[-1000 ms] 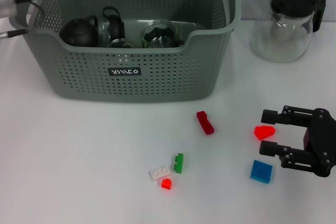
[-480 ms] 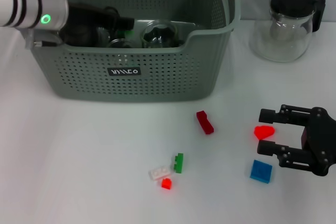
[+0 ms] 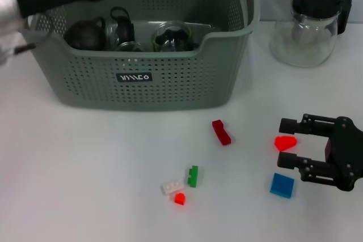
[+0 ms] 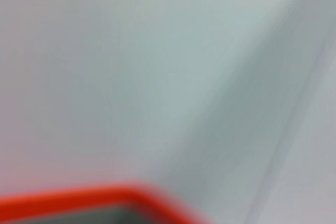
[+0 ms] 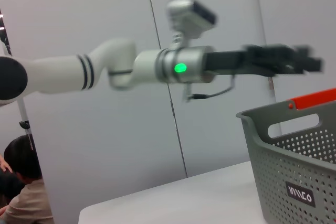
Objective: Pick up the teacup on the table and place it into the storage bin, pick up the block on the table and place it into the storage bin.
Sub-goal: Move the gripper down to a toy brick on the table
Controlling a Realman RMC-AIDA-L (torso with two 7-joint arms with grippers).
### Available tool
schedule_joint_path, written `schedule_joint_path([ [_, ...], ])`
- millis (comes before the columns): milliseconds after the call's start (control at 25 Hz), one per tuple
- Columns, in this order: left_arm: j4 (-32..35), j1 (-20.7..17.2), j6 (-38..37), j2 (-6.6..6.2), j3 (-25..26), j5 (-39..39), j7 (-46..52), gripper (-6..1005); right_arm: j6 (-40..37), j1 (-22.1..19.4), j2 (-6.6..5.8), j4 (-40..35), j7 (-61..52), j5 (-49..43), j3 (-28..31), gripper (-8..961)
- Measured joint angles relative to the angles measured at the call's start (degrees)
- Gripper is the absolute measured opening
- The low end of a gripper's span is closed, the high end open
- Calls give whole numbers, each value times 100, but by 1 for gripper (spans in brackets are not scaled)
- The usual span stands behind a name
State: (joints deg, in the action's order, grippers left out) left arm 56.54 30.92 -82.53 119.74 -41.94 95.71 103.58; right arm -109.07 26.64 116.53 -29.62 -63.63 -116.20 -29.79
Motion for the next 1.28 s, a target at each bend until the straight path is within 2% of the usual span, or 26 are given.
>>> schedule_joint_path([
  [120,-561,-152,-1153,-102,314,-643,-658,746,0,-2,0,-1,0,-3,3,674],
  [200,-729,-266,-1582,-113,453,-511,-1047,753,0,-6,-4,0,0,3,4,675],
  [480,-741,-848,-2204,166,450,1182,-2696,766,0,-34,-17,-8,-3,9,9,675],
  [680,-996,-912,-2016,375,326,2461,-3414,767,23,-36,-16,-40,-88,9,9,674],
  [800,-1368,-892,-1674,448,199,2718,-3797,766,43,-38,-16,-44,-104,9,9,674],
  [880,-1767,-846,-1388,451,94,2747,-4177,766,44,-43,-16,-46,-105,8,8,674],
  [1120,-2724,-637,-525,471,66,2756,-4994,659,46,-31,-16,-41,-105,1,9,674],
  [1280,-2950,-569,-154,469,110,2719,-5206,647,51,-43,-16,-43,-105,-2,8,675],
])
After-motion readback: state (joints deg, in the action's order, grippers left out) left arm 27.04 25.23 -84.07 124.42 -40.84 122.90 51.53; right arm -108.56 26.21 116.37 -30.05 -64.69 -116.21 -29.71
